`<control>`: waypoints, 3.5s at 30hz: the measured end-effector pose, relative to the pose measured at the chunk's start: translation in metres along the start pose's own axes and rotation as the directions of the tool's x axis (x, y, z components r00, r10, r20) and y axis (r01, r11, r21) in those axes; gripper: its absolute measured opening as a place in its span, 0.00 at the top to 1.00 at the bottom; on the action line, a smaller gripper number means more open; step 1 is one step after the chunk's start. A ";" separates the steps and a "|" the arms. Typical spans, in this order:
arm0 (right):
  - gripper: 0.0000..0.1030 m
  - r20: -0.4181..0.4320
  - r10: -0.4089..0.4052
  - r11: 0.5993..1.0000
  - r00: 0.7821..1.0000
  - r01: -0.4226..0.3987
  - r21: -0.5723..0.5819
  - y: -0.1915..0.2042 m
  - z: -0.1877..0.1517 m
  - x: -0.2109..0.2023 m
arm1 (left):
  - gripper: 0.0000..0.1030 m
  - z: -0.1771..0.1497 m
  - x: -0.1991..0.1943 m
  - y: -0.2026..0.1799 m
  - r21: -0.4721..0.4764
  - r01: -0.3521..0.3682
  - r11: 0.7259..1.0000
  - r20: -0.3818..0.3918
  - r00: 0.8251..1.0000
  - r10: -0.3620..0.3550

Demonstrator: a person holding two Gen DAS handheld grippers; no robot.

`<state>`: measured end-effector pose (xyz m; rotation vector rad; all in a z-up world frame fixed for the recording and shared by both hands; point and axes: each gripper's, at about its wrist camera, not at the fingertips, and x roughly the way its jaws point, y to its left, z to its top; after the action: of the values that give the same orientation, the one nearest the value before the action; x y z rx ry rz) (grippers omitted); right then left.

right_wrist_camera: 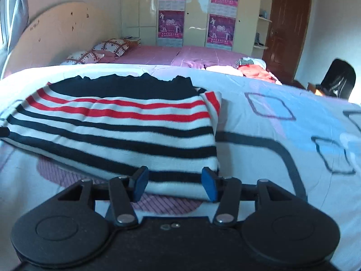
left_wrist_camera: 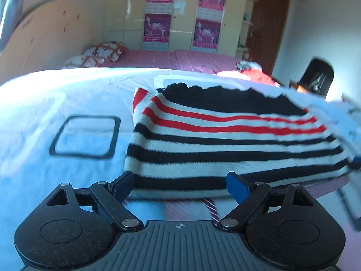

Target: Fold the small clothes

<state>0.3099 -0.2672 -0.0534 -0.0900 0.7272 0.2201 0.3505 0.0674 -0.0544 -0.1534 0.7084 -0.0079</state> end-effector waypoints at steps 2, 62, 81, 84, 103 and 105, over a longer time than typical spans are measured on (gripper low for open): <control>0.60 0.023 0.005 1.000 1.000 -0.006 0.031 0.002 -0.006 -0.009 | 0.15 -0.011 -0.010 0.010 -0.117 0.052 0.992 0.007 0.999 -0.052; 0.88 0.005 0.138 0.990 0.990 -0.138 -0.007 0.120 0.051 0.099 | 0.86 -0.036 0.131 0.077 -0.723 0.450 0.525 0.371 0.893 -0.255; 0.88 0.085 0.190 0.981 0.978 -0.187 -0.047 0.107 0.037 0.097 | 0.86 -0.017 0.097 0.072 -0.616 0.422 0.666 0.337 0.904 -0.261; 0.88 0.105 0.220 0.976 0.970 -0.218 -0.023 0.100 0.034 0.098 | 0.86 0.023 0.076 0.049 -0.505 0.448 0.738 0.358 0.886 -0.294; 0.54 0.217 0.347 0.668 0.912 -0.403 0.625 -0.095 -0.036 0.032 | 0.60 0.070 0.124 -0.200 -0.022 0.531 0.847 -0.156 0.835 -0.528; 0.28 0.239 0.335 0.653 0.912 -0.407 0.638 -0.113 -0.042 0.014 | 0.38 0.070 0.109 -0.195 -0.066 0.566 0.822 -0.124 0.813 -0.569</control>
<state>0.3183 -0.3811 -0.0935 0.7879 0.6811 0.3374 0.4880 -0.1223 -0.0447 -0.3916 0.7801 -0.5931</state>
